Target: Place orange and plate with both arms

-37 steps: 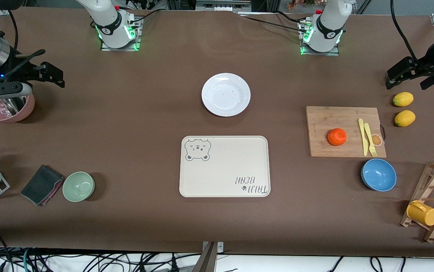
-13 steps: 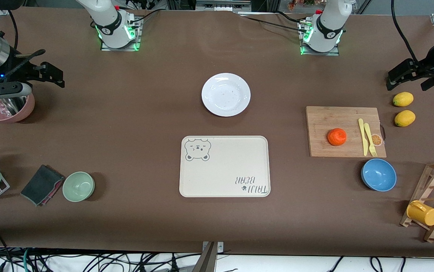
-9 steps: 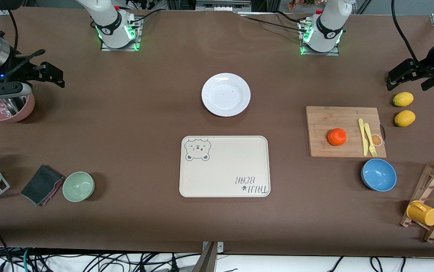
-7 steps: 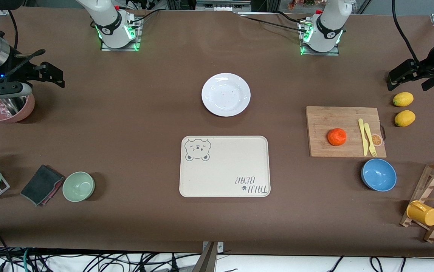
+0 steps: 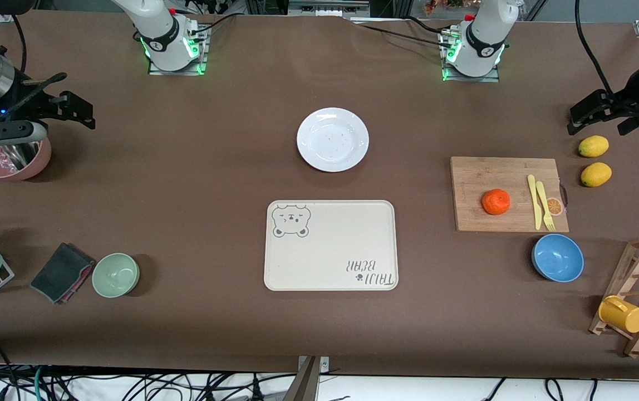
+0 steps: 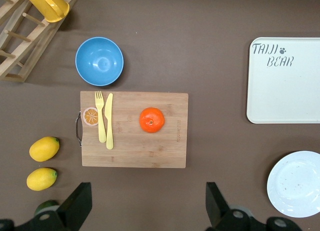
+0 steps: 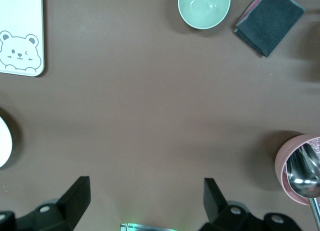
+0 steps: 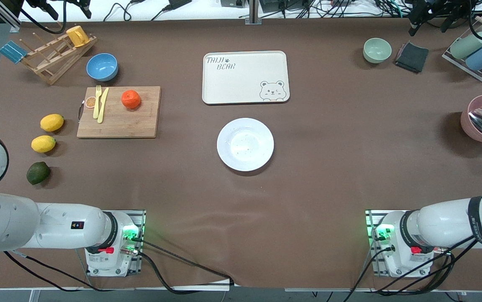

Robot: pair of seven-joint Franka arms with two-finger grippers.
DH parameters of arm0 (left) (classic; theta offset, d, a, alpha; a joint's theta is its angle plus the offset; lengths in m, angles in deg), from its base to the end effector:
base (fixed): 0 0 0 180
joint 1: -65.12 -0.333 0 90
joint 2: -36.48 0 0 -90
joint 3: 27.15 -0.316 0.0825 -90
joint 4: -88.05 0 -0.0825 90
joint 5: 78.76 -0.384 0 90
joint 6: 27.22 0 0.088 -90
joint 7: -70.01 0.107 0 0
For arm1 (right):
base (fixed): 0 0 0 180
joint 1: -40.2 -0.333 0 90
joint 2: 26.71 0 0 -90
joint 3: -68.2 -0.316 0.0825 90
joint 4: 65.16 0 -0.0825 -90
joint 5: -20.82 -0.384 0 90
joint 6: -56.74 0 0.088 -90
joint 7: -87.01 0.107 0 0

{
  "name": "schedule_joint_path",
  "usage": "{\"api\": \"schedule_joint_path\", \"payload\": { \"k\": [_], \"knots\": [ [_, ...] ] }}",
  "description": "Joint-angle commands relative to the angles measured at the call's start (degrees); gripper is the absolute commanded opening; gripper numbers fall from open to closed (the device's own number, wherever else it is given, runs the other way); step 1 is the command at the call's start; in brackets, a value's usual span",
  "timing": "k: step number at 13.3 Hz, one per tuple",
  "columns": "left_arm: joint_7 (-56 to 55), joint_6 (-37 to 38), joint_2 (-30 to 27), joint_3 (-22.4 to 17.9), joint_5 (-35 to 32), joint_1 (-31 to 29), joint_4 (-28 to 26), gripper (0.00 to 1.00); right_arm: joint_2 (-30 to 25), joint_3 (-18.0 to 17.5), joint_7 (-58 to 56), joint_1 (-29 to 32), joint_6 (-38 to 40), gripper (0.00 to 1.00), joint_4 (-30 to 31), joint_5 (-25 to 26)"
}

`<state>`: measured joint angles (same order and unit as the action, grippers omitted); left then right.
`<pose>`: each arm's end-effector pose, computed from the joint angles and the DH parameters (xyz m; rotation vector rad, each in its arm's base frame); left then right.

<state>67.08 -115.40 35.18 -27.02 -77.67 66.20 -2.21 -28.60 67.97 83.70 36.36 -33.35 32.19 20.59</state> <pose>0.5441 -0.0136 0.6321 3.1227 0.0461 -0.0223 0.5383 0.0388 0.5824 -3.1284 -0.2014 0.1471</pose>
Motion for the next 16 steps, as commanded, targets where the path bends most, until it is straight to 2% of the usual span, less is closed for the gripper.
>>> {"api": "schedule_joint_path", "payload": {
  "k": [1, 6, 8, 10, 14, 15, 16],
  "knots": [
    [0.3, 1.3, 1.0, 0.1, -0.7, -0.1, 2.0, 1.00, -0.6, -0.1, 0.1, 0.3, 0.8, 1.00, -0.1, -0.7],
    [0.5, -0.5, 1.6, 0.2, -0.3, -0.4, 0.7, 1.00, -0.6, -0.1, 0.1, 0.3, 0.8, 1.00, -0.1, -0.7],
    [0.5, -2.3, -1.1, 0.4, -0.3, -0.5, -2.9, 1.00, -0.6, -0.1, 0.1, 0.3, 0.8, 1.00, -0.1, -0.7],
    [0.4, -2.4, -0.9, 0.3, -0.4, -1.2, -4.7, 1.00, -0.6, -0.1, 0.1, 0.3, 0.8, 1.00, -0.1, -0.7],
    [1.9, -2.9, -1.9, 0.3, -0.3, -3.8, -12.4, 1.00, -0.5, 0.0, 0.0, 0.3, 0.5, 1.00, -0.1, -0.7],
    [3.1, -4.1, -1.1, 0.3, -0.6, -3.7, -14.5, 0.94, -0.5, 0.0, 0.0, 0.3, 0.5, 1.00, -0.1, -0.7],
    [3.3, -6.4, -0.3, 0.3, -0.8, -3.7, -16.1, 0.95, -0.5, 0.0, 0.0, 0.3, 0.5, 1.00, -0.1, -0.7]
  ]
}}
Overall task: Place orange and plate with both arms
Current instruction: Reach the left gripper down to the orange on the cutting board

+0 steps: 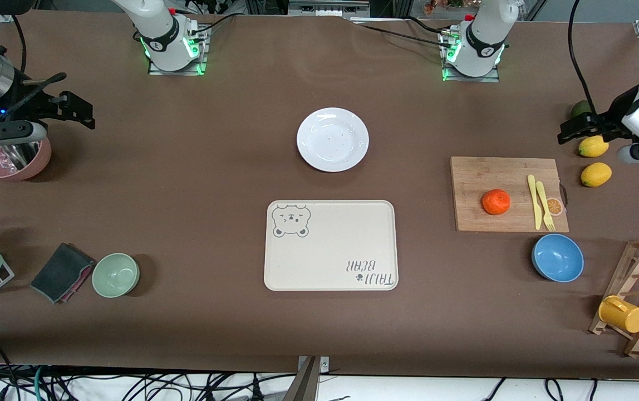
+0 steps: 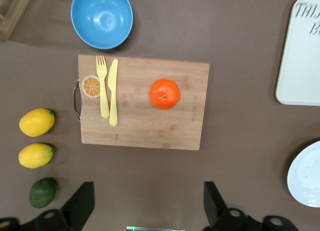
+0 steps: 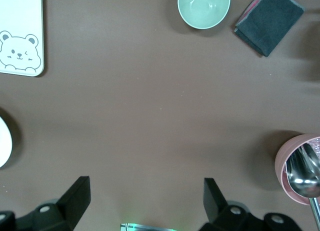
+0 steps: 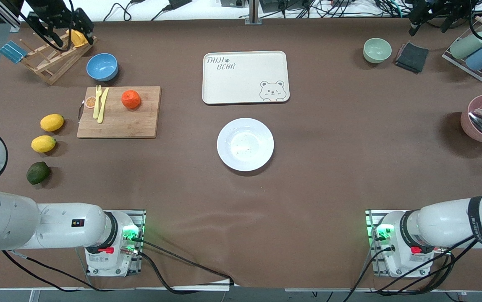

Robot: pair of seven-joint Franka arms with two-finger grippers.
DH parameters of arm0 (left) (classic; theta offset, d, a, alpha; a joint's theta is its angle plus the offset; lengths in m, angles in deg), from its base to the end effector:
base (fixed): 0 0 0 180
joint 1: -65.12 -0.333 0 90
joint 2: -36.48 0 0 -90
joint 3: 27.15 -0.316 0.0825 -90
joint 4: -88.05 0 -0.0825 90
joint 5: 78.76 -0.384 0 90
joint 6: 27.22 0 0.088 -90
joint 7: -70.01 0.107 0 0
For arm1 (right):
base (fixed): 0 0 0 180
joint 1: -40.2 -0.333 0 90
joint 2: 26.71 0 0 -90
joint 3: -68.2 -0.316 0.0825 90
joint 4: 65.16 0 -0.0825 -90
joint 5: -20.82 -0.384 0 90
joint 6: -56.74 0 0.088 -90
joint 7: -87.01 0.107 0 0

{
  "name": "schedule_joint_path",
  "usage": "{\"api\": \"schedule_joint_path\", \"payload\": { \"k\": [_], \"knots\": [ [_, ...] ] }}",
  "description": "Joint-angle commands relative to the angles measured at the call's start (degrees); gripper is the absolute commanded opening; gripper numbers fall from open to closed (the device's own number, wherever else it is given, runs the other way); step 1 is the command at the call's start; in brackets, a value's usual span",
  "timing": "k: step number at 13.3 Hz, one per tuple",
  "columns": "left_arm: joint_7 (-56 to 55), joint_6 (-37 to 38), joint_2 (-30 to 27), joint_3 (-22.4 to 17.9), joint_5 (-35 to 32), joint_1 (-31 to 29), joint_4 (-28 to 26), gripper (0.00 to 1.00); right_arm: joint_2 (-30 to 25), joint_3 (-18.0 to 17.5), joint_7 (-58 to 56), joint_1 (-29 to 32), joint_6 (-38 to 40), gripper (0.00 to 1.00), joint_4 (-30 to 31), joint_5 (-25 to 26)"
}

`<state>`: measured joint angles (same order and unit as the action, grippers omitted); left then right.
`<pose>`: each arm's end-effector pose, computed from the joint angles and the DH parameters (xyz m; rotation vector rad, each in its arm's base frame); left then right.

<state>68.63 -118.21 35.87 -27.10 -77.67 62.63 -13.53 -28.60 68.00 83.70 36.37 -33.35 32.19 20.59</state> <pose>0.5395 0.0210 0.5372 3.1074 0.1067 -0.2712 0.5384 0.0384 0.5824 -3.1284 -0.2003 0.1470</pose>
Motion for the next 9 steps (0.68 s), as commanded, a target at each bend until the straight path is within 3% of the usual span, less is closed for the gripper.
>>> {"api": "schedule_joint_path", "payload": {
  "k": [1, 5, 9],
  "knots": [
    [1.9, -7.2, -0.2, 0.4, -0.3, -0.2, -6.9, 1.00, -0.5, -0.1, 0.0, 0.3, 0.5, 1.00, -0.1, -0.7],
    [1.8, -17.3, 4.6, 0.4, -0.2, 0.0, -12.0, 1.00, -0.5, -0.1, 0.0, 0.3, 0.4, 1.00, -0.1, -0.7],
    [1.6, -28.8, 10.2, 0.4, 4.4, 0.4, -17.5, 1.00, -0.5, -0.1, 0.0, 0.3, 0.6, 1.00, -0.1, -0.8]
  ]
}}
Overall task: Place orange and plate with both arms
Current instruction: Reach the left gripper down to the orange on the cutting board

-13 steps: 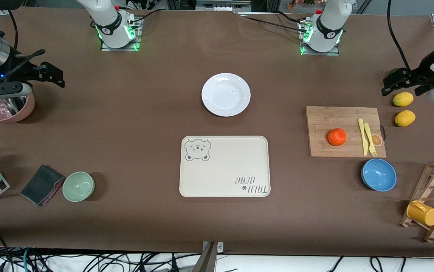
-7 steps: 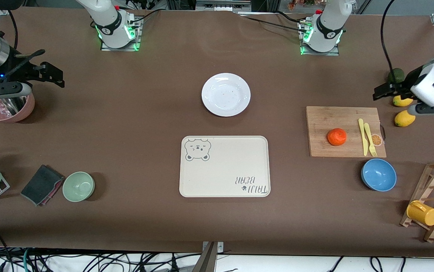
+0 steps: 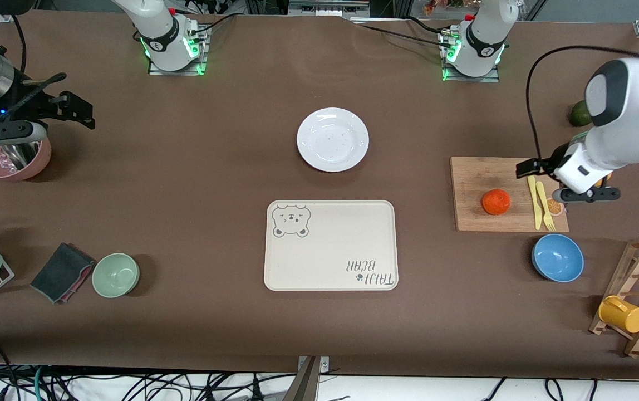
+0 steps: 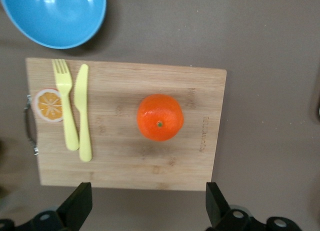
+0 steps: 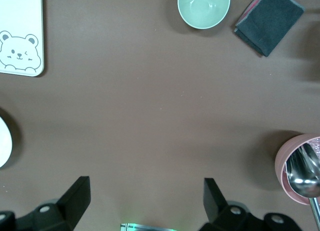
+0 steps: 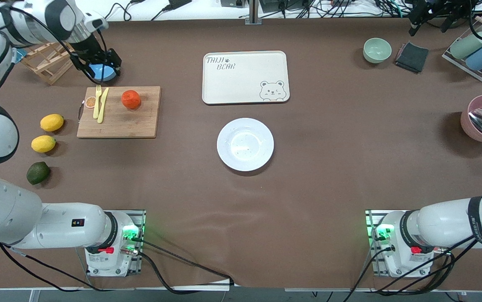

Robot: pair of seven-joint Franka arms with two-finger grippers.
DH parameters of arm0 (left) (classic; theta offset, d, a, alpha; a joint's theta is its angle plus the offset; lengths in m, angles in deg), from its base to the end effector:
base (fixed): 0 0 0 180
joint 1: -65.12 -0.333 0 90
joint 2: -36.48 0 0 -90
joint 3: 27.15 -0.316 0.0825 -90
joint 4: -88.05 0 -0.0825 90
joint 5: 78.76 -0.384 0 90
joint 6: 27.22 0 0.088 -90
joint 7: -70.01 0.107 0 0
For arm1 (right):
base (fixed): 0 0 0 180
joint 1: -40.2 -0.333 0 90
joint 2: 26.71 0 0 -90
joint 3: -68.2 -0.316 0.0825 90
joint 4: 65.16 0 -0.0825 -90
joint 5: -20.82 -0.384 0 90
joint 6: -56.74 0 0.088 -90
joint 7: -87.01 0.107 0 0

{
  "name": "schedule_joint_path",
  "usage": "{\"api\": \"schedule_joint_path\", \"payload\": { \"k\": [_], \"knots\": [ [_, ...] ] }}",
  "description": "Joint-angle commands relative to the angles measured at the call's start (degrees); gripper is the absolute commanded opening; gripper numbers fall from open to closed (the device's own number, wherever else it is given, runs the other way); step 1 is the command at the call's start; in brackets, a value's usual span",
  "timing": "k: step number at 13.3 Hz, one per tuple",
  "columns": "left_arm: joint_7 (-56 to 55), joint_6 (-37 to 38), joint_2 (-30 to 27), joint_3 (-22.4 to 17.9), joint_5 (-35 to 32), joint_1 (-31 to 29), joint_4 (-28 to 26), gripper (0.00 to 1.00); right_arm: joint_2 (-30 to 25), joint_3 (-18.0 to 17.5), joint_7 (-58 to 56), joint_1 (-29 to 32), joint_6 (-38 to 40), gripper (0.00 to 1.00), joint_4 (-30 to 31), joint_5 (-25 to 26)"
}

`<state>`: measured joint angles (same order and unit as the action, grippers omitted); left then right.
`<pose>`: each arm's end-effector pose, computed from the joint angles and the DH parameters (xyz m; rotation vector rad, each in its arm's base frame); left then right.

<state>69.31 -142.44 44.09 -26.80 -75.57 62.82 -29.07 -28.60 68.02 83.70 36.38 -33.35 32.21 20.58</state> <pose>0.5552 0.0157 0.3643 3.0781 0.1142 -0.2554 0.5384 0.0381 0.5822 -3.1283 -0.1995 0.1476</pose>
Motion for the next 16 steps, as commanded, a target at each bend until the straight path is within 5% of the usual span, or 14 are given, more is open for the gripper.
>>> {"api": "schedule_joint_path", "payload": {
  "k": [1, 8, 16],
  "knots": [
    [0.8, -7.0, 3.4, 0.1, 2.4, 0.5, -2.7, 1.00, -0.5, -0.1, -0.1, 0.3, 0.6, 1.00, -0.1, -0.8],
    [0.3, -19.4, 9.5, 0.0, 2.4, 1.6, -7.3, 1.00, -0.2, 0.3, -0.4, 0.5, 0.5, 1.00, -0.1, -1.3],
    [1.0, -24.6, 13.5, -0.3, 2.1, 1.6, -7.2, 1.00, -0.7, 0.0, -0.9, 0.5, 1.2, 1.00, -0.2, -2.4]
  ]
}}
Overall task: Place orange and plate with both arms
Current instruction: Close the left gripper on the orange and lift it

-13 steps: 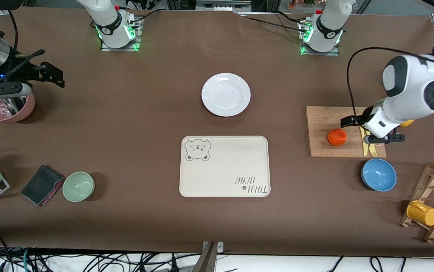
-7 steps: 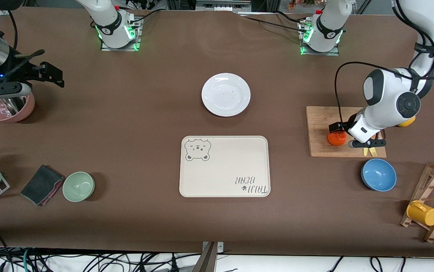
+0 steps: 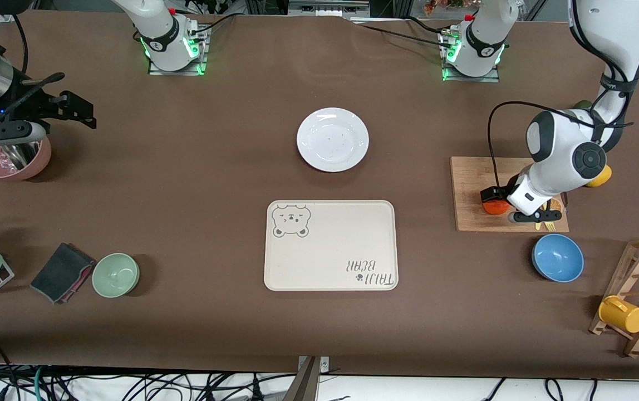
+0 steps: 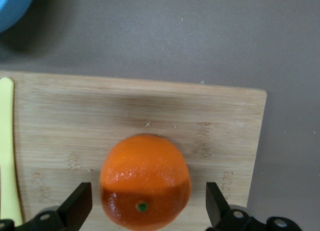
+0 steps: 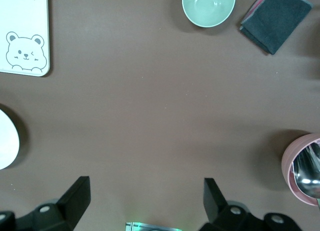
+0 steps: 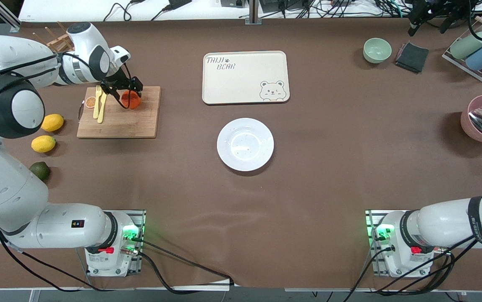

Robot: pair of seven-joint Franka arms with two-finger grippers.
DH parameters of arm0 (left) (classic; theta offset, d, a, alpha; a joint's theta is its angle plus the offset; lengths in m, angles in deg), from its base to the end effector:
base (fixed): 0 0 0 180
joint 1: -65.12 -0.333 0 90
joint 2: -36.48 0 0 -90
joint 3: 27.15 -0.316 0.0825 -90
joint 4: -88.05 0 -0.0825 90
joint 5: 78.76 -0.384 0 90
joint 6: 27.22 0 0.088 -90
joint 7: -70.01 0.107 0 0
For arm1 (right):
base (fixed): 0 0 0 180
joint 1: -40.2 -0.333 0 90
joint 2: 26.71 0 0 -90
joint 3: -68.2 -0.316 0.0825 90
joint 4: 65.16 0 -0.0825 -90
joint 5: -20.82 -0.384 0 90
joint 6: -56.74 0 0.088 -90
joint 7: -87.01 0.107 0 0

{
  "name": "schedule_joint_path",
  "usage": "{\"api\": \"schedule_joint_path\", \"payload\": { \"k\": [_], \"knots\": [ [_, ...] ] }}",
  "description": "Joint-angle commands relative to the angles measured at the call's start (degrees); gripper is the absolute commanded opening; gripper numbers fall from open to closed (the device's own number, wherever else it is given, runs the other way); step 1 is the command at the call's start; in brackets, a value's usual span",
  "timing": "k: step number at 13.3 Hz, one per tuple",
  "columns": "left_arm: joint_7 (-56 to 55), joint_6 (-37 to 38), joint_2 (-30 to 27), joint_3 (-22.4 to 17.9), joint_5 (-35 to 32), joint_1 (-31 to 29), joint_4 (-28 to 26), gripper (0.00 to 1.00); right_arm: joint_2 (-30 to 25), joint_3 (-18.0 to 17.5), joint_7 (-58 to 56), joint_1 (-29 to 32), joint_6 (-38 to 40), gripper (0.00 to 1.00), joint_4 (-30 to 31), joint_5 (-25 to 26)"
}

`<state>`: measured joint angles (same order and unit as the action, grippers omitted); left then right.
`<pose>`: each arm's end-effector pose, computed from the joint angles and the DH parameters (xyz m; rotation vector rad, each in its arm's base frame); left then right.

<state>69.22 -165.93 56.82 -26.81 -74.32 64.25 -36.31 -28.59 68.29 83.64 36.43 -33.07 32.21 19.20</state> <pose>0.5528 0.0047 0.2193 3.0848 0.1300 -0.1617 0.5379 0.0376 0.5818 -3.1040 -0.1892 0.1544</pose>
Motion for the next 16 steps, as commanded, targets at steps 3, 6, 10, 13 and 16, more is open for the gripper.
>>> {"api": "schedule_joint_path", "payload": {
  "k": [3, 6, 10, 13, 16],
  "knots": [
    [1.1, -1.8, 1.1, -0.5, 0.7, 0.2, 0.0, 0.60, -0.6, -0.6, -0.8, 0.3, 0.9, 1.00, -0.3, -1.1],
    [1.1, -1.3, 0.1, -0.4, 0.6, 0.3, 0.2, 0.00, -0.6, -0.8, -0.8, 0.3, 0.9, 1.00, -0.3, -1.1],
    [-0.2, 3.0, -5.7, 1.1, 3.4, 3.8, 0.9, 0.00, -0.7, -0.9, -0.8, 0.3, 0.9, 1.00, -0.3, -1.0],
    [-2.3, 4.9, -7.2, 2.7, 15.7, 9.7, 0.9, 0.00, -0.7, -0.7, -0.8, 0.3, 0.7, 1.00, -0.3, -0.9],
    [-14.3, 4.1, -6.9, 3.0, 17.7, 21.0, 1.0, 0.00, -0.7, -0.5, -0.8, 0.3, 0.8, 1.00, -0.3, -0.7]
  ]
}}
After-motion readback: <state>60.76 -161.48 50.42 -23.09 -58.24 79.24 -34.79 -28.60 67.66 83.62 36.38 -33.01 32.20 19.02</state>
